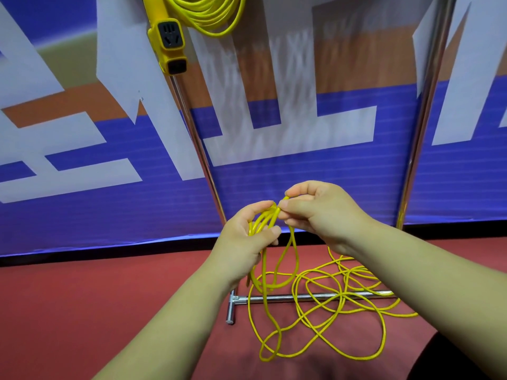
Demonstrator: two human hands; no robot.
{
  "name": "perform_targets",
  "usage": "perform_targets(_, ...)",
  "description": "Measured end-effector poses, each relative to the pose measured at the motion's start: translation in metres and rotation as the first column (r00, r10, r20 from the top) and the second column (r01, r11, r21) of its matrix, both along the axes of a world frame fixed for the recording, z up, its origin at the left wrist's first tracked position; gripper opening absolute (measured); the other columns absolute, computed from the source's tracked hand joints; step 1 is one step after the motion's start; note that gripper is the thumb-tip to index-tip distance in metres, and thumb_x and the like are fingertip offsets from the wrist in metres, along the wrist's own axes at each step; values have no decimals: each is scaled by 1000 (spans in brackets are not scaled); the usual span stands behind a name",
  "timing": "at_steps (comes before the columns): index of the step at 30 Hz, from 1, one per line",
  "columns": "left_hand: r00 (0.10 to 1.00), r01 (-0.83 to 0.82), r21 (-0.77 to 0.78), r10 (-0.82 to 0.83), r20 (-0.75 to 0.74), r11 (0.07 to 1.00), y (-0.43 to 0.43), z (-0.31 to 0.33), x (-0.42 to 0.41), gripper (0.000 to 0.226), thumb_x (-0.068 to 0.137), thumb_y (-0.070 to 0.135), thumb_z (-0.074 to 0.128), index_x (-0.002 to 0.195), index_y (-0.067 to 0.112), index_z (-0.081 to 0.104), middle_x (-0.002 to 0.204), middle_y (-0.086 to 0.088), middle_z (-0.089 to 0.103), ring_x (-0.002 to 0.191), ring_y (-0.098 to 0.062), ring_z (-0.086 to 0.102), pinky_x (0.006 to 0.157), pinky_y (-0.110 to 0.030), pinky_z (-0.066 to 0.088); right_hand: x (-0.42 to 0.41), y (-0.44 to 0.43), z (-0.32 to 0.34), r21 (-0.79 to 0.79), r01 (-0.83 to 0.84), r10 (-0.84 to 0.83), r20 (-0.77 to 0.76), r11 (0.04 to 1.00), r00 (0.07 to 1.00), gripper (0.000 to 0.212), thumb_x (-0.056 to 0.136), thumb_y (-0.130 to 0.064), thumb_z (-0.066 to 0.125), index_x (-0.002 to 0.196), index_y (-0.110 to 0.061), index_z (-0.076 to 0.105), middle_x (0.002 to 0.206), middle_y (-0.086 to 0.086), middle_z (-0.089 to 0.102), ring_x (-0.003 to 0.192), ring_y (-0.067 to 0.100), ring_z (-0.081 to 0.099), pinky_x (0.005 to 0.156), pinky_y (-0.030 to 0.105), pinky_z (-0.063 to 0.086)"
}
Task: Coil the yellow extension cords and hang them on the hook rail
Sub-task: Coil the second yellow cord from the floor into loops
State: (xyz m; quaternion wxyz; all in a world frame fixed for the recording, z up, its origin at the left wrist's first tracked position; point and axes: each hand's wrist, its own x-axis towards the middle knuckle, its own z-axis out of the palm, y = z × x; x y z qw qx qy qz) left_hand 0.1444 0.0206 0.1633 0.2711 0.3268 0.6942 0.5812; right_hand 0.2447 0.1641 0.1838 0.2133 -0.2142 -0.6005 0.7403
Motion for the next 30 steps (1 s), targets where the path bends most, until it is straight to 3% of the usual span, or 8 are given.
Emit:
perform_targets(3, 1000, 14, 16, -14, 8, 1000, 0, 5, -2, 40, 98, 5, 59, 129, 30, 61, 64, -5, 52, 52, -14, 40, 46, -25, 25, 3, 12, -1, 276, 73, -93, 58, 958, 994, 10, 86, -12, 75, 94, -11, 69, 75, 1, 73, 64, 6, 67, 65, 25, 57)
perform_targets(6, 999, 42, 62, -44, 27, 997, -6, 14, -10, 43, 94, 8, 60, 131, 29, 61, 59, -2, 46, 52, -13, 37, 45, -24, 26, 8, 28, -5, 547, 95, -183, 108, 832, 977, 10, 84, -23, 78, 92, -23, 71, 61, -18, 61, 46, -3, 52, 51, 9, 37)
perform_targets(8, 997, 57, 116, -63, 50, 992, -12, 18, -16, 50, 85, 14, 59, 134, 24, 60, 57, 0, 44, 52, -13, 37, 49, -24, 30, 10, 34, -9, 567, 57, -155, 127, 822, 980, 12, 87, -24, 75, 98, -26, 70, 68, -19, 60, 45, -5, 51, 50, 7, 35)
perform_targets(11, 990, 99, 174, -115, 82, 980, -19, 22, -23, 55, 83, 13, 56, 137, 20, 59, 56, 1, 38, 58, -17, 32, 59, -29, 32, 8, 37, -15, 592, 28, -141, 145, 806, 979, 10, 88, -23, 73, 96, -28, 72, 85, -16, 69, 65, -8, 59, 71, 19, 45)
perform_targets(15, 956, 200, 203, -236, 172, 958, -27, 26, -23, 57, 83, 8, 56, 138, 23, 59, 57, -3, 32, 54, -15, 30, 52, -26, 32, 5, 30, -18, 495, -2, -67, 123, 869, 990, 10, 86, -18, 75, 93, -25, 73, 88, -4, 75, 83, 16, 72, 84, 41, 60)
perform_targets(20, 931, 223, 228, -276, 240, 948, -32, 31, -20, 60, 83, 5, 54, 137, 29, 60, 65, -5, 37, 44, -8, 25, 40, -19, 24, 4, 18, -15, 367, -105, 97, 42, 924, 994, 11, 87, -8, 73, 97, -12, 72, 83, 5, 73, 82, 20, 71, 88, 40, 59)
perform_targets(25, 947, 174, 219, -224, 232, 960, -35, 33, -22, 36, 98, 25, 57, 133, 26, 62, 63, -3, 36, 44, -7, 23, 39, -19, 19, 4, 16, -13, 451, -157, 155, 43, 879, 987, 16, 84, -3, 75, 96, -14, 71, 87, 10, 75, 81, 12, 72, 80, 23, 55)
perform_targets(30, 937, 229, 174, -265, 227, 958, -38, 30, -24, 40, 95, 23, 53, 134, 27, 63, 62, -6, 42, 43, -12, 36, 43, -23, 36, -2, 13, -5, 548, -32, 80, -65, 836, 995, 13, 85, -3, 75, 88, -13, 67, 80, 1, 72, 73, 9, 66, 72, 21, 53)
